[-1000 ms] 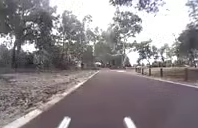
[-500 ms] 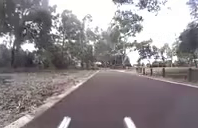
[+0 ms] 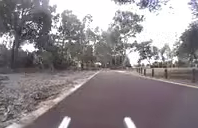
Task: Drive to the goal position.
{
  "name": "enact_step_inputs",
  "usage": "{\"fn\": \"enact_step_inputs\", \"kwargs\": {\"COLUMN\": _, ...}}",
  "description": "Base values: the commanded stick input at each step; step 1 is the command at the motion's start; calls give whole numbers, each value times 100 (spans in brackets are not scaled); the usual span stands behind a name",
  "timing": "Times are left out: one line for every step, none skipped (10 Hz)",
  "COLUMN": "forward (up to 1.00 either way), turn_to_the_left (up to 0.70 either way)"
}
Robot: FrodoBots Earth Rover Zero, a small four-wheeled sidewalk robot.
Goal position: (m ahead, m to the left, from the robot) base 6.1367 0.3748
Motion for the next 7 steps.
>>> {"fn": "enact_step_inputs", "kwargs": {"forward": 60, "turn_to_the_left": 0}}
{"fn": "enact_step_inputs", "kwargs": {"forward": 60, "turn_to_the_left": 0}}
{"fn": "enact_step_inputs", "kwargs": {"forward": 60, "turn_to_the_left": -1}}
{"fn": "enact_step_inputs", "kwargs": {"forward": 60, "turn_to_the_left": -2}}
{"fn": "enact_step_inputs", "kwargs": {"forward": 60, "turn_to_the_left": -3}}
{"fn": "enact_step_inputs", "kwargs": {"forward": 60, "turn_to_the_left": -15}}
{"fn": "enact_step_inputs", "kwargs": {"forward": 60, "turn_to_the_left": -15}}
